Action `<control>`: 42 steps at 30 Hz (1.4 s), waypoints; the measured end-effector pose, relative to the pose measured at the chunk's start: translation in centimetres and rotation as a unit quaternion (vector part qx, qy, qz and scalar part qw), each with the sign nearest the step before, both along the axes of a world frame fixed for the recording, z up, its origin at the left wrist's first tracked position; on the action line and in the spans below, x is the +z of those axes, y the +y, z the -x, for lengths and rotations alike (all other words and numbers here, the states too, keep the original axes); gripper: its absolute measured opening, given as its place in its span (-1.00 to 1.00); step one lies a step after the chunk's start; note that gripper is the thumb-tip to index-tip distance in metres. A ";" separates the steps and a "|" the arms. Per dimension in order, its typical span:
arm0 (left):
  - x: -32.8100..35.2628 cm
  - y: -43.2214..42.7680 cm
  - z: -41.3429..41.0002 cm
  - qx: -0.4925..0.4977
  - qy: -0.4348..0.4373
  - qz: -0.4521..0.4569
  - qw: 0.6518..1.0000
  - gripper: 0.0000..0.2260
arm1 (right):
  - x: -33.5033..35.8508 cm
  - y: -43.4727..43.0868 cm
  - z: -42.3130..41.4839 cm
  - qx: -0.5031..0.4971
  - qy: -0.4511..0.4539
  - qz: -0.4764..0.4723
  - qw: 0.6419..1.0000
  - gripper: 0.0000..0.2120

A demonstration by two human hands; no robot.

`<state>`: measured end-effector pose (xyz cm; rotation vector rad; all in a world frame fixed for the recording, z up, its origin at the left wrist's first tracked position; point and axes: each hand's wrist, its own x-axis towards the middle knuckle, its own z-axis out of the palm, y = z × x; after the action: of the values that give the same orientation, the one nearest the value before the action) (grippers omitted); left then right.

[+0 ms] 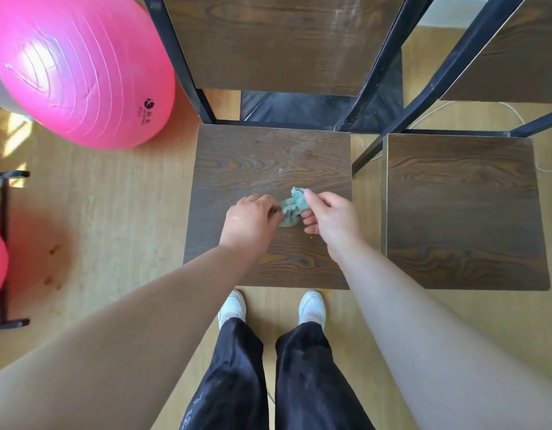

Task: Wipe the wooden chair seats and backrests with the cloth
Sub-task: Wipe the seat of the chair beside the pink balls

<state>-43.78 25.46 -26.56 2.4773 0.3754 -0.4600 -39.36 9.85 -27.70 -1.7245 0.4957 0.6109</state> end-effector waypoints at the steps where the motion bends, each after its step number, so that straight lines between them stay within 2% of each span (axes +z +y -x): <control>1: 0.0 0.7 0.0 0.000 -0.001 0.005 1.000 -0.84 | -0.1 0.4 0.1 -0.007 -0.002 0.007 1.000 -0.78; 8: 0.0 5.0 0.3 0.006 0.010 0.010 1.000 -0.85 | -0.2 1.4 0.6 -0.080 0.008 -0.017 0.997 -0.91; 13: 0.0 7.2 0.6 0.018 -0.005 0.001 1.000 -0.86 | -0.1 0.7 0.9 -0.090 0.013 -0.026 0.995 -0.86; 17: -0.3 8.3 0.6 0.020 -0.023 0.000 1.000 -0.86 | -0.1 -0.4 1.0 -0.023 0.017 0.023 0.999 -0.79; 19: -0.3 8.7 0.6 0.025 -0.029 0.002 0.999 -0.86 | 0.2 -1.2 0.8 0.050 0.001 0.092 0.994 -0.80; 22: -0.2 9.3 0.6 0.030 -0.033 0.002 0.999 -0.87 | 0.8 -2.3 0.5 0.185 -0.050 0.226 0.955 -0.84; 25: 0.2 9.7 0.5 0.035 -0.028 -0.014 0.999 -0.86 | 1.6 -3.4 -0.2 0.249 -0.084 0.300 0.917 -0.83; 30: 1.1 9.2 0.0 0.042 -0.020 -0.013 0.999 -0.86 | 2.5 -5.0 -0.9 0.315 -0.060 0.304 0.897 -0.85; 36: 0.8 7.1 -0.2 0.030 0.001 -0.023 0.999 -0.83 | 1.0 -4.1 0.1 0.441 -0.015 0.341 0.830 -0.85; 38: 0.0 6.9 0.3 0.036 0.042 -0.034 0.998 -0.82 | 0.0 -3.4 0.4 0.474 0.012 0.340 0.812 -0.75; 40: -1.0 6.9 1.1 0.047 0.090 -0.039 0.994 -0.81 | -0.9 -2.6 0.4 0.473 0.023 0.336 0.814 -0.66; 42: -2.0 7.0 2.1 0.064 0.127 -0.040 0.989 -0.79 | -1.8 -1.8 0.1 0.447 -0.014 0.336 0.829 -0.68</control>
<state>-45.87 32.50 -28.52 2.4569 0.6620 -0.7221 -39.41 8.07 -29.54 -2.6492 -0.2165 1.1575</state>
